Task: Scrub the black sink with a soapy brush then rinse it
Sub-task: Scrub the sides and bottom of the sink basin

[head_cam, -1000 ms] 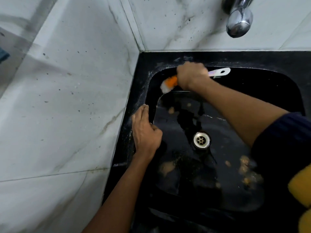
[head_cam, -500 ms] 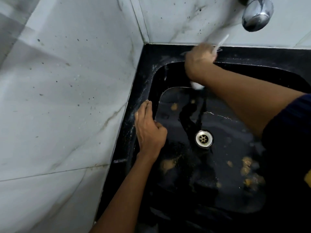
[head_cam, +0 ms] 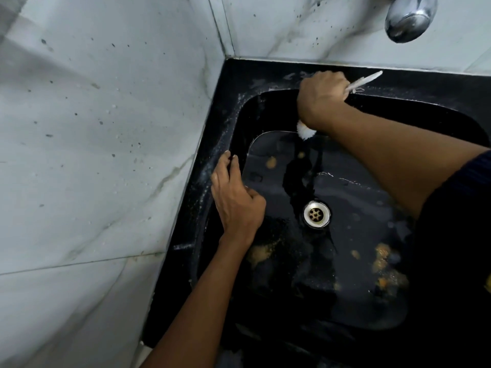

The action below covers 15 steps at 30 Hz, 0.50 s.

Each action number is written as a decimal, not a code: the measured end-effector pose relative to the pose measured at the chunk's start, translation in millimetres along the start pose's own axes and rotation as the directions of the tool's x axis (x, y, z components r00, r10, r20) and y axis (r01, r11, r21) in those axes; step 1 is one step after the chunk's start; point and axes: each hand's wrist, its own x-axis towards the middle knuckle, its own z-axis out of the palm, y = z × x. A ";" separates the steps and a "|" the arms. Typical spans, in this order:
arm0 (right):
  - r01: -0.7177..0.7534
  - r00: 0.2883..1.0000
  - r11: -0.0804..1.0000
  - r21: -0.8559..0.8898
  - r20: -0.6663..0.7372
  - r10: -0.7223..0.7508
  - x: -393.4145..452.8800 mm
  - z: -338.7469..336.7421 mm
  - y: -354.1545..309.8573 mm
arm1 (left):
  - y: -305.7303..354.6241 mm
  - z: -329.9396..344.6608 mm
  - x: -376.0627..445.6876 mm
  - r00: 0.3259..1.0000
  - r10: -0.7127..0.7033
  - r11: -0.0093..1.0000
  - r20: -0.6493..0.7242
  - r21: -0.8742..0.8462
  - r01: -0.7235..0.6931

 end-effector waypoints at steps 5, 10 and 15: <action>0.298 0.947 0.953 0.045 -0.136 -0.290 -4.4 -15.9 -12.4 | 1.5 4.0 0.2 1.000 -0.008 1.000 -0.007 0.003 0.008; 0.070 0.997 0.996 -0.054 -0.041 -0.072 -6.0 3.4 17.6 | 1.6 5.2 -0.8 0.999 -0.011 1.000 -0.036 -0.020 0.010; 0.302 0.939 0.949 -0.092 -0.146 -0.313 -8.9 -5.4 28.4 | 0.1 6.6 -16.8 0.998 -0.057 0.997 0.005 -0.052 0.057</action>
